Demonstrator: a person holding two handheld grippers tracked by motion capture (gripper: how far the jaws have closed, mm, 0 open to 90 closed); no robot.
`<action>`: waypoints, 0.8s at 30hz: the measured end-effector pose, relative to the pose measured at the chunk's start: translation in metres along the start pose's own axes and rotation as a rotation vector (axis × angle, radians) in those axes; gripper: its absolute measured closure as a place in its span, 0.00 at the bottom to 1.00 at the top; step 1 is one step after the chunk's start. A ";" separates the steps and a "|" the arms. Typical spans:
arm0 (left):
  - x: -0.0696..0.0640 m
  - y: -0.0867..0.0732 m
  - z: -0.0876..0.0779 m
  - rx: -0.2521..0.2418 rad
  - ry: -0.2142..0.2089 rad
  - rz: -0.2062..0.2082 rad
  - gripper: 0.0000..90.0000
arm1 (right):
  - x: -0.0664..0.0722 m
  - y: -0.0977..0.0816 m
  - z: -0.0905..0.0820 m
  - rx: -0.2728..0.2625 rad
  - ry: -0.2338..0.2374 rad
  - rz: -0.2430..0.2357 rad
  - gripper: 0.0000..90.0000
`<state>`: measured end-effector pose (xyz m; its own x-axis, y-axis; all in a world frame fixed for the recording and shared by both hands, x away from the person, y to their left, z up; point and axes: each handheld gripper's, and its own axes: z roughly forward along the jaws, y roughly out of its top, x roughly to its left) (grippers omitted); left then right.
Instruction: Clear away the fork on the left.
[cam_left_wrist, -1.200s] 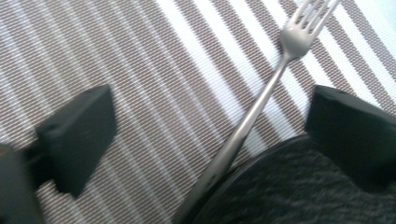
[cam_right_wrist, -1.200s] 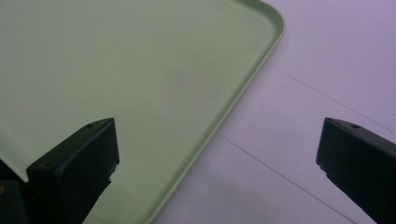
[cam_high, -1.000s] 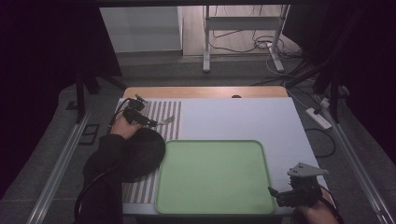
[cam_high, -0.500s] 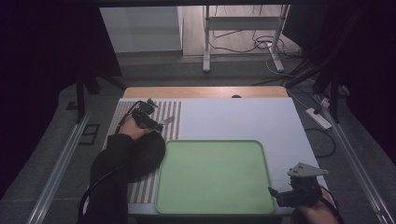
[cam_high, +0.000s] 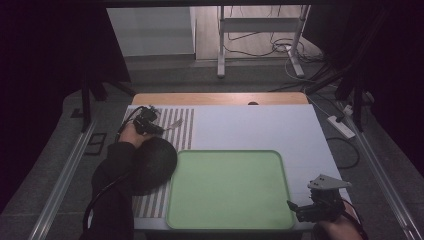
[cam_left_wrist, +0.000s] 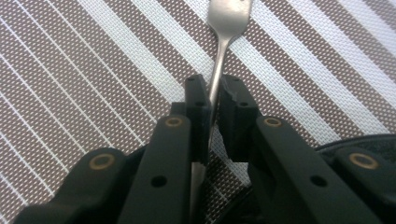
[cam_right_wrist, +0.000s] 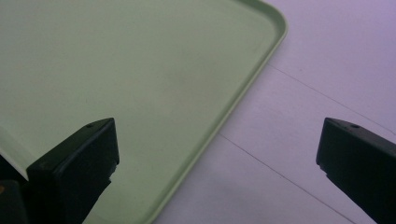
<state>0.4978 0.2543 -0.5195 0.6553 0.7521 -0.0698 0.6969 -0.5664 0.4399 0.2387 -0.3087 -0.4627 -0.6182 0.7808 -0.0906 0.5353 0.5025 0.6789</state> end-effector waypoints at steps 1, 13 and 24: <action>0.001 -0.001 0.000 -0.005 -0.006 0.007 0.94 | 0.000 0.000 0.000 0.000 0.001 0.000 0.00; 0.013 -0.001 -0.015 0.022 0.039 0.057 0.95 | -0.001 0.000 0.000 -0.005 0.003 0.008 0.00; 0.025 -0.015 -0.056 0.039 0.073 0.023 0.95 | 0.000 0.000 0.000 0.000 0.000 0.002 0.00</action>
<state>0.4881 0.3004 -0.4778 0.6492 0.7606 0.0060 0.6939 -0.5955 0.4049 0.2390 -0.3085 -0.4627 -0.6170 0.7819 -0.0893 0.5363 0.5008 0.6794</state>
